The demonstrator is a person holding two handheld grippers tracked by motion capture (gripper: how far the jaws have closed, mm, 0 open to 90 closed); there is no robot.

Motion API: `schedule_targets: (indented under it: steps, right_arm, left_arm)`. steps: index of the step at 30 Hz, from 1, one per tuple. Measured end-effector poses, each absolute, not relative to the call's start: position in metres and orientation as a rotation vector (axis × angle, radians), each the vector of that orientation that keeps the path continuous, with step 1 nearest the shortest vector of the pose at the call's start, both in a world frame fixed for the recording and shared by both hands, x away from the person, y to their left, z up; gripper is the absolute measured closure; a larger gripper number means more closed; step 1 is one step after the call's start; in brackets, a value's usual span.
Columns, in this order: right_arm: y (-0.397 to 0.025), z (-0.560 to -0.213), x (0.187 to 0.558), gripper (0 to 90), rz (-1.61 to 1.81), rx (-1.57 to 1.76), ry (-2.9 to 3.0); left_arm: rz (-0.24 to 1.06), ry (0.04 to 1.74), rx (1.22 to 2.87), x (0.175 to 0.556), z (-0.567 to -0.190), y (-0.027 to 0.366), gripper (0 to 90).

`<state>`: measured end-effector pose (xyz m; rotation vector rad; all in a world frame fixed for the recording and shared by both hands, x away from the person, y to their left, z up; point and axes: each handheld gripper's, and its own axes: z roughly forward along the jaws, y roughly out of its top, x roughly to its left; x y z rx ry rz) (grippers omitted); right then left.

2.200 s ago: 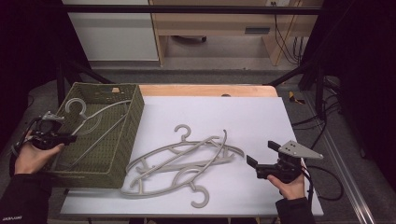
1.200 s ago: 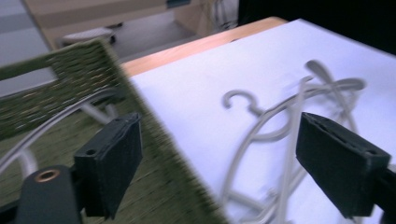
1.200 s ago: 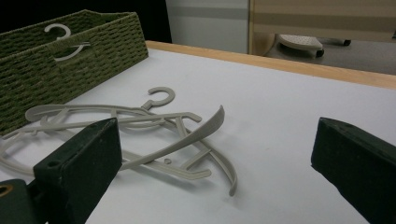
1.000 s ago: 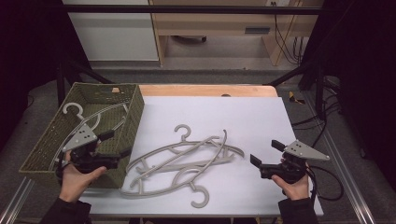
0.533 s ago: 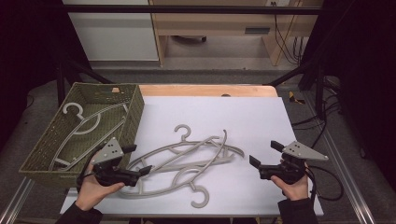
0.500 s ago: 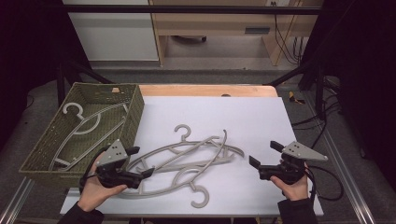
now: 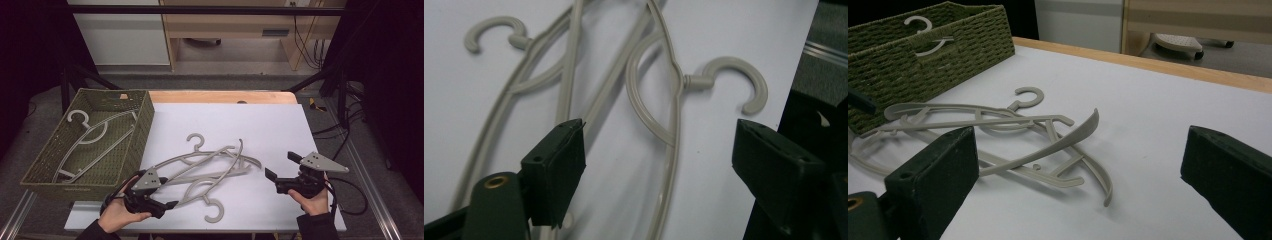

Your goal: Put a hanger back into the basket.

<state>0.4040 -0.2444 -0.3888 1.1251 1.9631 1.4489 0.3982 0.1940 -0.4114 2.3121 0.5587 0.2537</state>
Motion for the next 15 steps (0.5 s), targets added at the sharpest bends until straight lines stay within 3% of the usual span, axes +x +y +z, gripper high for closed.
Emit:
schedule_targets:
  steps: [3, 15]
  right_arm:
    - [-0.244, -0.389, 0.404, 2.2, 1.450, 1.125, 1.962]
    - [-0.243, -0.389, 0.405, 2.2, 1.448, 1.126, 1.970]
  left_arm:
    - [0.220, 0.535, 2.414, 0.399, -0.422, 0.184, 29.5]
    - [0.168, 0.513, 2.572, 0.404, -0.443, 0.166, 53.4]
